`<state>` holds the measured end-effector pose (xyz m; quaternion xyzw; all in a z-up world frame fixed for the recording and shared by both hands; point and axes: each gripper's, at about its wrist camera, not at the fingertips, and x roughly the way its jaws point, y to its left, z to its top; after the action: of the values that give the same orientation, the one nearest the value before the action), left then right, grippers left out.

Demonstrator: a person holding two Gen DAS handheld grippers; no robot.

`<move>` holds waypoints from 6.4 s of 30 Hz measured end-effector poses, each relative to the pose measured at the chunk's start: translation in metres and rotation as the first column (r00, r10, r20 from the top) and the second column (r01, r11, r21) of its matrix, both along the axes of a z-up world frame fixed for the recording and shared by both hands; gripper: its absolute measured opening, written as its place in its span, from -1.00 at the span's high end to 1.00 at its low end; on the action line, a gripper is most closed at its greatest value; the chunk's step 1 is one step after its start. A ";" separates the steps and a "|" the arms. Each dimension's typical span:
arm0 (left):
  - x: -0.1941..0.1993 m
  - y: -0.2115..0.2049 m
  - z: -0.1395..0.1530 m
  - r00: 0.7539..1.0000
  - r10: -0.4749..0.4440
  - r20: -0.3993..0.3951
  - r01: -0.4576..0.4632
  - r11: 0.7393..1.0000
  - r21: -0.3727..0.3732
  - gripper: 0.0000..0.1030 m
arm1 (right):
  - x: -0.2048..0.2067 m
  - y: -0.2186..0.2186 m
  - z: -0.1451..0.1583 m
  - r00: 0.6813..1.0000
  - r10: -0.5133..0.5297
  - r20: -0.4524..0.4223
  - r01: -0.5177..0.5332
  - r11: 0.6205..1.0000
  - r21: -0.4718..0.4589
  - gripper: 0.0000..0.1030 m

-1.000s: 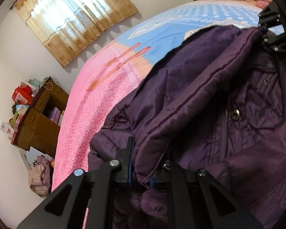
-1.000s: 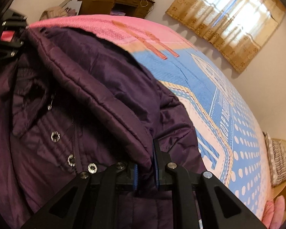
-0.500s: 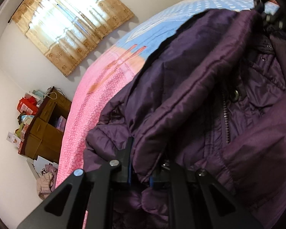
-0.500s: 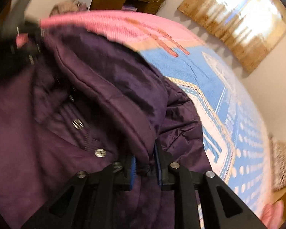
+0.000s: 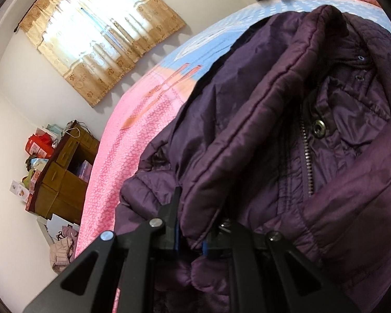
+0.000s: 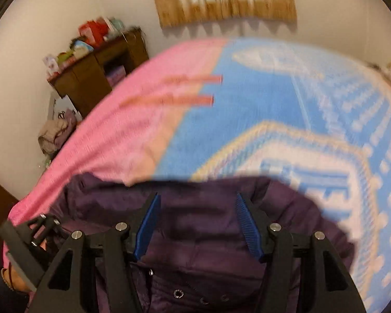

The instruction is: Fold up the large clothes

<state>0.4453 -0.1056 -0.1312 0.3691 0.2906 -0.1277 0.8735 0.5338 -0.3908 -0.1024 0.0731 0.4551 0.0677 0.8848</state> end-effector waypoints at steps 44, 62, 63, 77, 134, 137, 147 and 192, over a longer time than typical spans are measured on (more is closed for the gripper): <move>0.069 -0.005 -0.008 0.911 0.255 -0.325 -0.367 0.860 -0.354 -1.00 | -0.031 0.023 -0.059 0.998 0.027 0.049 -0.019 0.989 -0.145 -0.16; 0.070 -0.004 -0.007 0.907 0.258 -0.334 -0.375 0.855 -0.358 -1.00 | -0.029 0.026 -0.061 0.999 0.027 0.046 -0.019 0.986 -0.168 -0.16; 0.070 -0.004 -0.007 0.906 0.258 -0.335 -0.376 0.854 -0.360 -1.00 | -0.029 0.027 -0.061 0.999 0.027 0.046 -0.019 0.986 -0.168 -0.16; 0.072 -0.005 -0.008 0.903 0.263 -0.339 -0.383 0.851 -0.360 -1.00 | -0.024 0.029 -0.060 0.999 0.026 0.030 -0.020 0.983 -0.183 -0.17; -0.423 0.186 0.084 0.891 -0.139 -0.432 -0.312 0.504 -0.806 0.50 | -0.598 -0.099 0.020 0.985 -0.067 0.161 -0.046 0.789 0.613 0.55; -0.432 0.190 0.111 0.904 -0.182 -0.387 -0.265 0.472 -0.841 0.50 | -0.601 -0.103 0.044 0.973 -0.081 0.216 -0.074 0.775 0.627 0.55; -0.322 0.175 0.161 0.905 -0.221 -0.364 -0.269 0.364 -0.891 0.50 | -0.448 -0.131 0.097 0.956 -0.142 0.256 -0.073 0.729 0.680 0.55; -0.156 0.014 0.056 0.962 0.045 -0.268 -0.153 0.905 -0.397 0.43 | -0.237 0.009 0.016 0.984 0.069 0.164 -0.035 0.979 -0.201 0.47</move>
<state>0.2890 -0.0916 -0.0748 0.1410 0.3842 -0.1874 0.8930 0.2966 -0.3822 -0.0866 -0.0328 0.3840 0.0513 0.9213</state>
